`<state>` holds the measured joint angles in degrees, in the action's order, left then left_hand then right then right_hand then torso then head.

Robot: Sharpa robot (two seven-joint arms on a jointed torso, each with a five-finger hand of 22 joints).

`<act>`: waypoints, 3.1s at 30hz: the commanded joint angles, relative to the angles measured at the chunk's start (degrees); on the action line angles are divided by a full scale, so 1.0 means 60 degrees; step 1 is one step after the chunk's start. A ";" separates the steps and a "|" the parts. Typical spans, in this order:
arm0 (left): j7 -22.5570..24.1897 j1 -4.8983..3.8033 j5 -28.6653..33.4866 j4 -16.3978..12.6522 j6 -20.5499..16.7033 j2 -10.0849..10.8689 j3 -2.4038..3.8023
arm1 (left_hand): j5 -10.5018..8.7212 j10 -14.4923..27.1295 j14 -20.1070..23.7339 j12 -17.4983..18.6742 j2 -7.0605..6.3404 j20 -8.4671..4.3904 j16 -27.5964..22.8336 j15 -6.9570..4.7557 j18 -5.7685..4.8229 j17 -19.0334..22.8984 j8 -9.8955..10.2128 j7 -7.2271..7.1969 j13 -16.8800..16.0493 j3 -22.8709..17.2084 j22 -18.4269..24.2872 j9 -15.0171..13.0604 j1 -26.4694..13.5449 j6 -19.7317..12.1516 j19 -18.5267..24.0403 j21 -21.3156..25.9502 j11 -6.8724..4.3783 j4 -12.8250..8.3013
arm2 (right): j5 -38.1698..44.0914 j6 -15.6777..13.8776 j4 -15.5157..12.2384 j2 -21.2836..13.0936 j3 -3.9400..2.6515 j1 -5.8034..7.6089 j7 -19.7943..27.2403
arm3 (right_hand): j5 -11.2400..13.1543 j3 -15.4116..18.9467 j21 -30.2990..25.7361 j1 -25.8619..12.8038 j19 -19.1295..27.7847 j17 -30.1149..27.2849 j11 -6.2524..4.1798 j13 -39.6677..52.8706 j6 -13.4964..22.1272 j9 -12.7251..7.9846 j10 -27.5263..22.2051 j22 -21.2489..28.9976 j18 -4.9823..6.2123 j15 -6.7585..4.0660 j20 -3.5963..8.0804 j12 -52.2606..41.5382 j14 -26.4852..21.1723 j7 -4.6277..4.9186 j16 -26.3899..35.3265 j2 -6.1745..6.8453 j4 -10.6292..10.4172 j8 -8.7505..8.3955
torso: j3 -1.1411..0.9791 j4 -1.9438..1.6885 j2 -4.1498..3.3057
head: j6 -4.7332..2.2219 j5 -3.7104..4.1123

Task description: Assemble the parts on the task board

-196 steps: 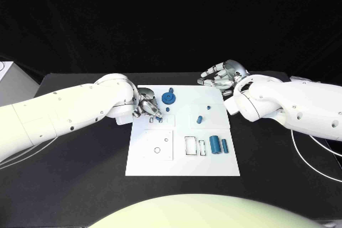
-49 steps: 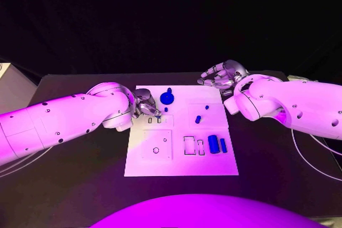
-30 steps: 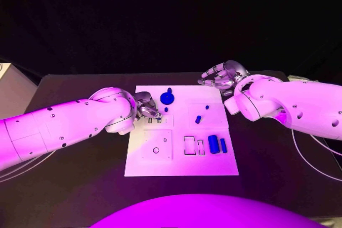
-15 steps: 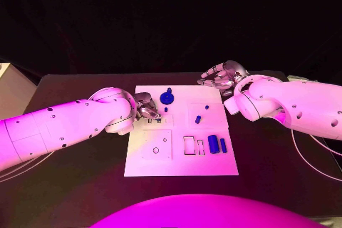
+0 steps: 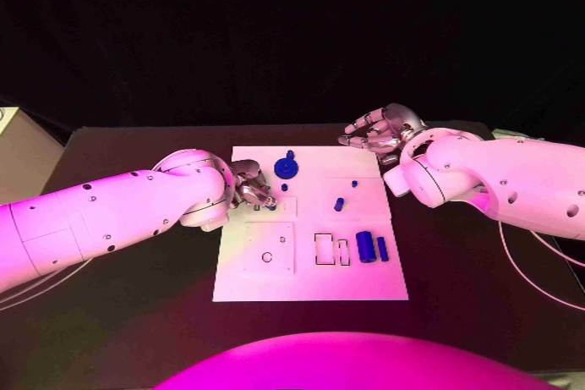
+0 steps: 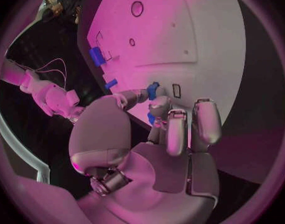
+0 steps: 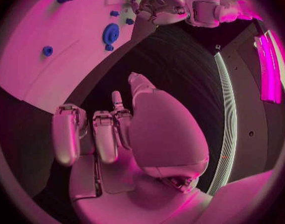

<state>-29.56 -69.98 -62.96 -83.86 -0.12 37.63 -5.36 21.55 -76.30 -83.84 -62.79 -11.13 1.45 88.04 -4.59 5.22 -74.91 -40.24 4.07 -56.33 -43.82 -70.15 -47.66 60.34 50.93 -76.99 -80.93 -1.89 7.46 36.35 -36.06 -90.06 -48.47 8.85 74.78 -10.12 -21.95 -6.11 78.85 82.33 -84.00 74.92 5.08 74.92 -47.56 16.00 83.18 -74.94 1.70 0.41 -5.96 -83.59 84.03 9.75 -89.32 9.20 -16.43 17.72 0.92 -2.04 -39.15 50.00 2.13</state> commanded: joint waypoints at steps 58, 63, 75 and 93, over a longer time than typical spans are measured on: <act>-0.0032 -0.0002 -0.0144 0.0644 0.1107 -0.0505 -0.0027 | -0.0003 -0.0238 -0.0892 -0.0068 -0.0189 -0.0024 0.0057 -0.0113 -0.0126 -0.2027 0.0010 -0.0391 -0.0026 -0.1018 -0.0011 -0.0056 -0.0402 0.0339 -0.0055 -0.0019 -0.0081 -0.1607 | 0.0069 0.0134 0.0023 0.0012 -0.0001 -0.0015 0.0086 | -0.0036 -0.0088 -0.0082 -0.0125 -0.0147 0.2197 -0.0023 0.1274 0.0078 0.0010 -0.0079 -0.1470 0.0161 0.0037 -0.0090 0.0045 0.0907 0.0005 0.0051 -0.0020 -0.0008 0.0031 | -0.0007 0.0006 0.0007 | -0.0001 0.0066; -0.0018 -0.0002 -0.0144 0.0597 0.1014 -0.0443 -0.0025 | -0.0277 -0.0138 -0.0880 -0.0033 -0.0307 -0.0073 0.0036 -0.0164 -0.0126 -0.1985 0.0131 -0.0471 0.0023 0.0678 0.0039 0.0058 -0.0798 0.0545 -0.0055 0.0056 -0.0116 -0.0838 | 0.0060 0.0133 0.0025 0.0004 -0.0001 -0.0015 0.0094 | -0.0035 -0.0089 -0.0104 -0.0129 -0.0137 0.2182 -0.0023 0.1260 0.0080 0.0009 -0.0093 -0.1458 0.0166 0.0037 -0.0090 0.0058 0.0903 0.0005 0.0059 -0.0019 -0.0009 0.0032 | -0.0001 -0.0003 0.0006 | -0.0001 0.0090; 0.0000 -0.0001 -0.0147 0.0532 0.0835 -0.0366 -0.0013 | -0.0288 -0.0095 -0.0881 -0.0049 -0.0282 -0.0070 0.0041 -0.0150 -0.0126 -0.1989 0.0214 -0.0440 0.0020 0.2039 0.0045 0.0110 -0.0861 0.0614 -0.0079 0.0090 -0.0093 -0.0059 | 0.0052 0.0127 0.0021 0.0000 -0.0001 -0.0021 0.0107 | -0.0034 -0.0093 -0.0151 -0.0147 -0.0117 0.2132 -0.0021 0.1248 0.0092 0.0008 -0.0105 -0.1433 0.0176 0.0038 -0.0090 0.0068 0.0888 0.0006 0.0086 -0.0018 -0.0014 0.0034 | -0.0003 0.0002 0.0002 | -0.0001 0.0073; -0.0019 -0.0007 -0.0149 0.0115 0.0794 0.0020 0.0282 | -0.1104 -0.0100 -0.0908 -0.0081 -0.0319 -0.0059 0.0098 -0.0139 -0.0136 -0.2086 0.0244 -0.0431 0.0028 0.3166 -0.0012 0.0115 -0.0648 0.0656 -0.0123 0.0084 -0.0083 0.0927 | 0.0040 0.0105 0.0023 -0.0035 -0.0001 -0.0040 0.0124 | -0.0034 -0.0097 -0.0187 -0.0164 -0.0102 0.2097 -0.0020 0.1221 0.0105 0.0007 -0.0132 -0.1415 0.0184 0.0038 -0.0090 0.0092 0.0878 0.0009 0.0104 -0.0017 -0.0018 0.0035 | 0.0005 -0.0003 0.0012 | -0.0001 0.0082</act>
<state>-29.76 -69.99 -63.79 -82.78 4.63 37.72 -3.74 15.05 -77.18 -83.94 -63.23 -13.03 1.03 88.26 -5.32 5.22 -74.90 -39.06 1.21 -56.24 -25.01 -70.19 -47.00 56.03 54.56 -77.40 -80.48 -2.46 13.01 36.28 -36.00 -89.90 -48.64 8.85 74.59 -10.01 -21.95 -6.26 77.93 81.88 -84.00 74.90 5.08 74.92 -47.40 15.99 82.77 -74.94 1.70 0.41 -5.96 -83.36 84.02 9.91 -88.87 9.20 -16.60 17.72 0.89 -2.03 -39.09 50.00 2.56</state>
